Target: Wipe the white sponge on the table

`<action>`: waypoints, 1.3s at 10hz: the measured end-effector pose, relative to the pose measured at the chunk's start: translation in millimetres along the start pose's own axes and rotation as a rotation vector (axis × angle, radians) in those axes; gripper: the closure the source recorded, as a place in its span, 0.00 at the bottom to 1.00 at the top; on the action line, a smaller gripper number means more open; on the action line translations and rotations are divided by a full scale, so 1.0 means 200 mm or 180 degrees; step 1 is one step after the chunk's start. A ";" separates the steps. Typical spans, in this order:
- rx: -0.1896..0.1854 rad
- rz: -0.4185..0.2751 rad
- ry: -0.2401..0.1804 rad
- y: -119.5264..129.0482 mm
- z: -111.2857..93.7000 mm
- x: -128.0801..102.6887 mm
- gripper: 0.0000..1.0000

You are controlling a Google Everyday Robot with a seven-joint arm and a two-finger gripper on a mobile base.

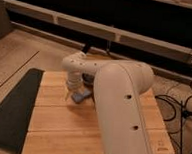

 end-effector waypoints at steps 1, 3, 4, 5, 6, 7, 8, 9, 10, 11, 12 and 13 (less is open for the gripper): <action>-0.0020 -0.0045 0.0048 0.01 0.03 -0.01 0.35; -0.0028 -0.0179 0.0092 0.03 0.09 -0.07 0.35; -0.0022 -0.0232 0.0106 0.03 0.10 -0.09 0.35; -0.0025 -0.0279 0.0100 0.04 0.11 -0.11 0.40; -0.0026 -0.0304 0.0088 0.04 0.10 -0.13 0.49; -0.0014 -0.0319 0.0068 0.03 0.08 -0.14 0.59; -0.0012 -0.0340 0.0052 0.03 0.07 -0.15 0.70; -0.0022 -0.0352 0.0032 0.04 0.05 -0.16 0.80; -0.0072 -0.0354 0.0003 0.07 0.03 -0.16 0.92; -0.0178 -0.0370 -0.0030 0.14 0.02 -0.16 0.98; -0.0317 -0.0409 -0.0074 0.25 -0.01 -0.16 1.00; -0.0502 -0.0481 -0.0133 0.39 -0.04 -0.15 1.00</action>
